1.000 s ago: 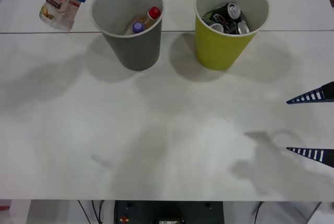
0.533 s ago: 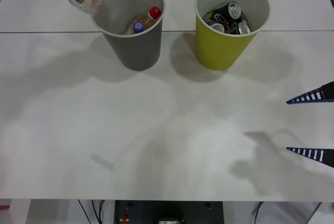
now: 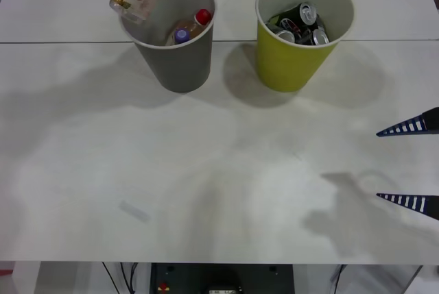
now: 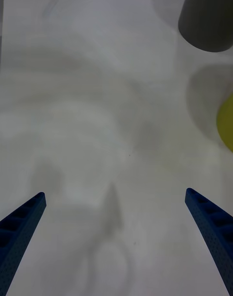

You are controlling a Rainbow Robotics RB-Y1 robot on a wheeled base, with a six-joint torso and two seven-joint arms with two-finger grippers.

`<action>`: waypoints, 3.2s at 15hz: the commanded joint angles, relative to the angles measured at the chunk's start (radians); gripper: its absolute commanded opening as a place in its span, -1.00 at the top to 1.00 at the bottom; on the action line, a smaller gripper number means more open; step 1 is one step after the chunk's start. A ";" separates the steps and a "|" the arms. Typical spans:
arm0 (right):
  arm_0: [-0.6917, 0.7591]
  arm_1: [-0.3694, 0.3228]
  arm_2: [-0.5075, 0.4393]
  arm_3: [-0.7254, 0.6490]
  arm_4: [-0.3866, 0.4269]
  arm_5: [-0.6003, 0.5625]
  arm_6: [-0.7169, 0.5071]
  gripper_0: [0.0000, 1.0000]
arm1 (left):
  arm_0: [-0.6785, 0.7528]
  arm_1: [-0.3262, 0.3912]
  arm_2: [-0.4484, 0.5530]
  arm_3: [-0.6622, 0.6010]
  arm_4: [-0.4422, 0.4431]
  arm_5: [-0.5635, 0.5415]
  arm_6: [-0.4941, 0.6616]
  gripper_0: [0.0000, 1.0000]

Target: Put the can into the green bin and the plastic bottle into the gray bin

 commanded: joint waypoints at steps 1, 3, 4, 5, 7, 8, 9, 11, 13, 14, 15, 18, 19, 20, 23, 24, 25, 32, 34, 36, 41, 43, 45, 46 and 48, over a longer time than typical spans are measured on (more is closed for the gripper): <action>0.000 0.000 0.000 0.000 0.000 0.000 0.000 -1.00 | 0.002 0.009 0.000 0.000 0.012 0.000 -0.005 -1.00; 0.000 0.000 0.000 0.000 0.000 0.000 0.000 -1.00 | 0.002 0.052 -0.031 0.000 0.055 0.000 -0.019 -1.00; 0.000 0.000 0.000 0.000 0.000 0.000 0.000 -1.00 | 0.002 0.089 -0.060 -0.003 0.101 0.000 -0.033 -1.00; 0.000 0.000 0.000 0.000 0.000 0.000 0.000 -1.00 | 0.002 0.143 -0.098 -0.005 0.167 0.000 -0.054 -1.00; 0.000 0.000 0.000 0.000 0.000 0.000 0.000 -1.00 | 0.019 0.219 -0.144 -0.014 0.262 0.000 -0.068 -1.00; 0.000 0.000 0.000 0.000 0.000 0.000 0.000 -1.00 | 0.092 0.268 -0.123 -0.068 0.316 0.031 -0.074 -1.00; 0.000 0.000 0.000 0.000 0.000 0.000 0.000 -1.00 | 0.152 0.291 -0.089 -0.111 0.338 0.056 -0.079 -1.00; 0.000 0.000 0.000 0.000 0.000 0.000 0.000 -1.00 | 0.325 0.334 0.038 -0.236 0.353 0.082 -0.103 -1.00; 0.000 0.000 0.000 0.000 0.000 0.000 0.000 -1.00 | 0.459 0.360 0.138 -0.308 0.377 0.082 -0.180 -1.00; 0.000 0.000 0.000 0.000 0.000 0.000 0.000 -1.00 | 0.523 0.380 0.180 -0.347 0.396 0.082 -0.232 -1.00; 0.000 0.000 0.000 0.000 0.000 0.000 0.000 -1.00 | 0.569 0.391 0.209 -0.374 0.403 0.082 -0.271 -1.00; 0.000 0.000 0.000 0.000 0.000 0.000 0.000 -1.00 | 0.721 0.402 0.321 -0.466 0.414 0.079 -0.395 -1.00; 0.000 0.000 0.000 0.000 0.000 0.000 0.000 -1.00 | 0.776 0.400 0.362 -0.497 0.425 0.079 -0.438 -1.00; 0.000 0.000 0.000 0.000 0.000 0.000 0.000 -1.00 | 0.824 0.400 0.394 -0.519 0.440 0.069 -0.476 -1.00; 0.000 0.000 0.000 0.000 0.000 0.000 0.000 -1.00 | 0.924 0.400 0.453 -0.528 0.496 0.063 -0.602 -1.00; 0.000 0.000 0.000 0.000 0.000 0.000 0.000 -1.00 | 0.957 0.400 0.468 -0.528 0.508 0.062 -0.668 -1.00; 0.000 0.000 0.000 0.000 0.000 0.000 0.000 -1.00 | 0.977 0.400 0.476 -0.526 0.515 0.063 -0.703 -1.00; 0.000 0.000 0.000 0.000 0.000 0.000 0.000 -1.00 | 1.204 0.340 0.586 -0.537 0.591 0.063 -1.013 -1.00; 0.000 0.000 0.000 0.000 0.000 0.000 0.000 -1.00 | 1.273 0.311 0.626 -0.571 0.591 0.062 -1.090 -1.00; 0.000 0.000 0.000 0.000 0.000 0.000 0.000 -1.00 | 1.339 0.294 0.663 -0.631 0.561 0.063 -1.147 -1.00; 0.000 0.000 0.000 0.000 0.000 0.000 0.000 -1.00 | 1.482 0.242 0.755 -0.741 0.551 0.068 -1.186 -1.00; 0.000 0.000 0.000 0.000 0.000 0.000 0.000 -1.00 | 1.537 0.213 0.789 -0.784 0.558 0.082 -1.189 -1.00; 0.000 0.000 0.000 0.000 0.000 0.000 0.000 -1.00 | 1.566 0.195 0.804 -0.813 0.560 0.083 -1.193 -1.00; 0.000 0.000 0.000 0.000 0.000 0.000 0.000 -1.00 | 1.580 0.192 0.807 -0.819 0.563 0.086 -1.196 -1.00; 0.000 0.000 0.000 0.000 0.000 0.000 0.000 -1.00 | 1.589 0.192 0.805 -0.819 0.569 0.086 -1.203 -1.00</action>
